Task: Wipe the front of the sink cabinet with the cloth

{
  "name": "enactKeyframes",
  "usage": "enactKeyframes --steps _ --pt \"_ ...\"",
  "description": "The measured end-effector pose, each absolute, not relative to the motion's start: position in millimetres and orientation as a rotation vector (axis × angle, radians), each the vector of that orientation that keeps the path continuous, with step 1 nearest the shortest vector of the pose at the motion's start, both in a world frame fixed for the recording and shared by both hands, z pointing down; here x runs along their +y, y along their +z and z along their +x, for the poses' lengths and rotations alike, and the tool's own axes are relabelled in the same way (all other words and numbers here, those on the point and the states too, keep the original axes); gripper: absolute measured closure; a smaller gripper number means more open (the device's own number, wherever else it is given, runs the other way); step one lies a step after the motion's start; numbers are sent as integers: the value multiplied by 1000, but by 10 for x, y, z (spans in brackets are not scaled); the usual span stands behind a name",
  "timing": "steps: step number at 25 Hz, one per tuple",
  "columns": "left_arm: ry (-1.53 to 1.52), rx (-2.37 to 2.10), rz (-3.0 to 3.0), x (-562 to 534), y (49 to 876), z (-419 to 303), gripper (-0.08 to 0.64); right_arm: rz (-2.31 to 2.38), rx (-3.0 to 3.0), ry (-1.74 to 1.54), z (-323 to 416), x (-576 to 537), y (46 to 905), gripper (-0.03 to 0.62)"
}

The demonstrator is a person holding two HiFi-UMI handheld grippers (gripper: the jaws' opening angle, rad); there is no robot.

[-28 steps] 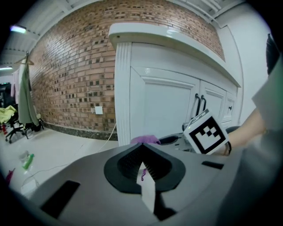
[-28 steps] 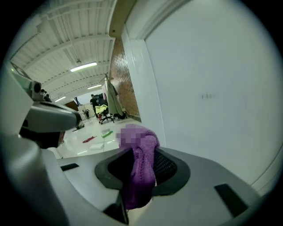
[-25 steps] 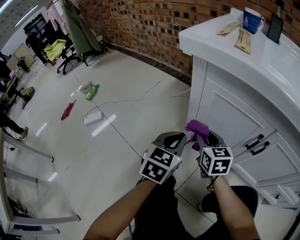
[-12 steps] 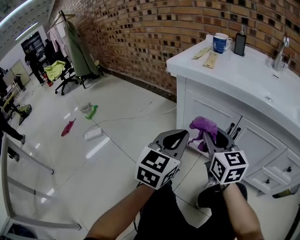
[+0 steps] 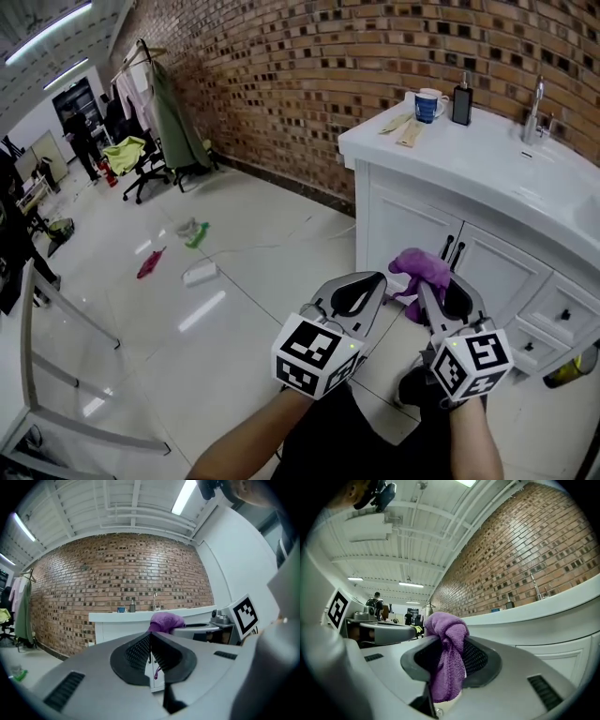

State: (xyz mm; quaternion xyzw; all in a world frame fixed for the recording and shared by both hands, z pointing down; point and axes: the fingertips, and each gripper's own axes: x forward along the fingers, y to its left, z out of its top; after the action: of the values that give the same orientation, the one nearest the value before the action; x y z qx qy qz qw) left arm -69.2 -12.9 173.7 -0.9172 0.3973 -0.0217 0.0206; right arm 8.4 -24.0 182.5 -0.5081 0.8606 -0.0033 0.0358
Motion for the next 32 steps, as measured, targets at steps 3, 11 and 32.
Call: enactKeyframes --steps 3,11,32 --pt "-33 1240 -2825 115 1661 -653 555 -1533 2630 24 88 70 1746 474" --pt "50 1310 -2795 667 1713 -609 555 -1518 2619 83 225 754 1726 474" --pt "29 1282 -2832 1705 2011 -306 555 -1533 2596 51 462 1712 1902 474"
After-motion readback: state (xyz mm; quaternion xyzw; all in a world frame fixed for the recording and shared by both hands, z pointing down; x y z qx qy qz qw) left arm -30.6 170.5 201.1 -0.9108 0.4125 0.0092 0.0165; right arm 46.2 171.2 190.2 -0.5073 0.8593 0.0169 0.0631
